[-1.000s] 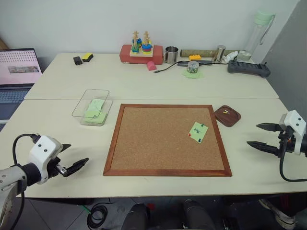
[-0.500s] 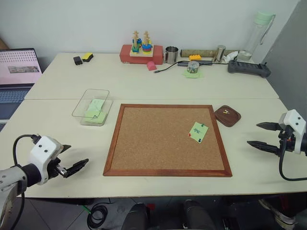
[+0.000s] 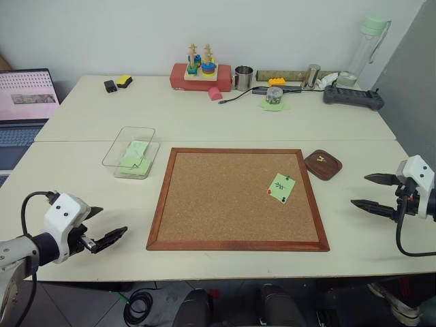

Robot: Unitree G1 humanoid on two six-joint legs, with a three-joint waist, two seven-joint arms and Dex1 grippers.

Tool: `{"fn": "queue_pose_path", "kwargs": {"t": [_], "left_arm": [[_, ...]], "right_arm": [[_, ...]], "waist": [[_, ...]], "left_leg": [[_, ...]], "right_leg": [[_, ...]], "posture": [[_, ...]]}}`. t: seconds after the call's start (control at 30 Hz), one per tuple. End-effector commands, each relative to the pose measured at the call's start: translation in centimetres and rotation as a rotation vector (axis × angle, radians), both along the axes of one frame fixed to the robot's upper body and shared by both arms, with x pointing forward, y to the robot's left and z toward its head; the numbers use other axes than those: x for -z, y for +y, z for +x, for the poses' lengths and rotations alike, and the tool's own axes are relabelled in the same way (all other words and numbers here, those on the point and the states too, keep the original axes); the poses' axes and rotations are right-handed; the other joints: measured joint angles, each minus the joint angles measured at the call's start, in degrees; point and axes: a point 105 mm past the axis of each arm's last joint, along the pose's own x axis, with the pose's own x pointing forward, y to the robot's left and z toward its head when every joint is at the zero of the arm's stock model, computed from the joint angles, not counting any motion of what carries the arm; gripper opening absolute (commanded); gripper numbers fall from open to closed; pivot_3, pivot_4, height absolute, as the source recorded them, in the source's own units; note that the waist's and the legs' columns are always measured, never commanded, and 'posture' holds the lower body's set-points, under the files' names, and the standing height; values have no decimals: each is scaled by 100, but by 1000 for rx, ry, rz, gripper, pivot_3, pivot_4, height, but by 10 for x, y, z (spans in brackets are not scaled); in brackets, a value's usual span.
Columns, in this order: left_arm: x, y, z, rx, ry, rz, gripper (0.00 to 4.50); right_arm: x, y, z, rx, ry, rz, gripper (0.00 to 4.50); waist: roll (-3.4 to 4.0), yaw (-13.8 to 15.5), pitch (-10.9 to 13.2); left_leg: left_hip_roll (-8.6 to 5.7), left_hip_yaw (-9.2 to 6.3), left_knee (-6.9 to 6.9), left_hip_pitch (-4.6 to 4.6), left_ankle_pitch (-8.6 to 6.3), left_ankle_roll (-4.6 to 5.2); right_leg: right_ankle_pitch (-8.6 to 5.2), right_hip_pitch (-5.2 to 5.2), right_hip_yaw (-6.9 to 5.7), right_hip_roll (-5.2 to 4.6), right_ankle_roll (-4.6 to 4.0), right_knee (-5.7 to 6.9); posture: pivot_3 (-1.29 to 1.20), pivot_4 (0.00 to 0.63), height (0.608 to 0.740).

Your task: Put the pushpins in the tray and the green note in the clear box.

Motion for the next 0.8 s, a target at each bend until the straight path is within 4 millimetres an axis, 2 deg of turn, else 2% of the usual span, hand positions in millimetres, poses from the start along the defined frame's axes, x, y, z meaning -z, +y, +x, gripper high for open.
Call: {"fn": "queue_pose_path", "kwargs": {"t": [0.03, 0.13, 0.23, 0.37, 0.5, 0.67, 0.8], "left_arm": [[-17, -2, 5, 21, -62, 4, 4500], [-23, -9, 8, 50, -80, -22, 4500], [-33, -24, 12, 120, -113, -41, 4033], [-54, -70, 25, 301, -168, -76, 3177], [-62, -122, 35, 462, -207, -134, 2319], [-49, -180, 45, 622, -202, -214, 1335], [-33, -203, 53, 680, -200, -216, 537]], "right_arm": [[-10, 5, 2, -26, -40, -2, 4464], [-11, 6, 2, -29, -43, 0, 4464], [-12, 9, 0, -35, -48, 5, 4500], [-17, 23, -3, -65, -70, 35, 4500], [-20, 42, -7, -96, -84, 72, 4500], [-20, 69, -7, -132, -98, 127, 4500], [-18, 85, -1, -141, -113, 153, 4500]], "waist": [[0, 0, 0], [0, 0, 0], [0, 0, 0], [0, 24, 0], [1, 55, -1], [4, 36, -3], [3, -5, -2]], "left_leg": [[0, 0, 0, 0, 0, 0], [0, -1, 1, 0, 0, 0], [0, 0, 1, 0, 0, 0], [0, -3, 2, -1, 0, 0], [-4, -3, 5, -2, 0, 0], [-1, -1, 6, -6, 0, -1], [-1, -2, 8, -1, 1, -1]], "right_leg": [[0, 0, 0, 0, 0, 0], [0, 0, 0, 0, 0, 0], [0, 0, 1, 0, 1, 0], [1, 2, -1, 0, 1, 2], [6, 5, 6, 5, 11, 0], [11, 2, 13, 14, 16, -1], [12, 4, 15, 24, 16, 4]], "posture": [[0, 150, 740], [0, 150, 740], [0, 150, 740], [0, 150, 740], [0, 150, 740], [0, 150, 740], [0, 150, 740]]}}
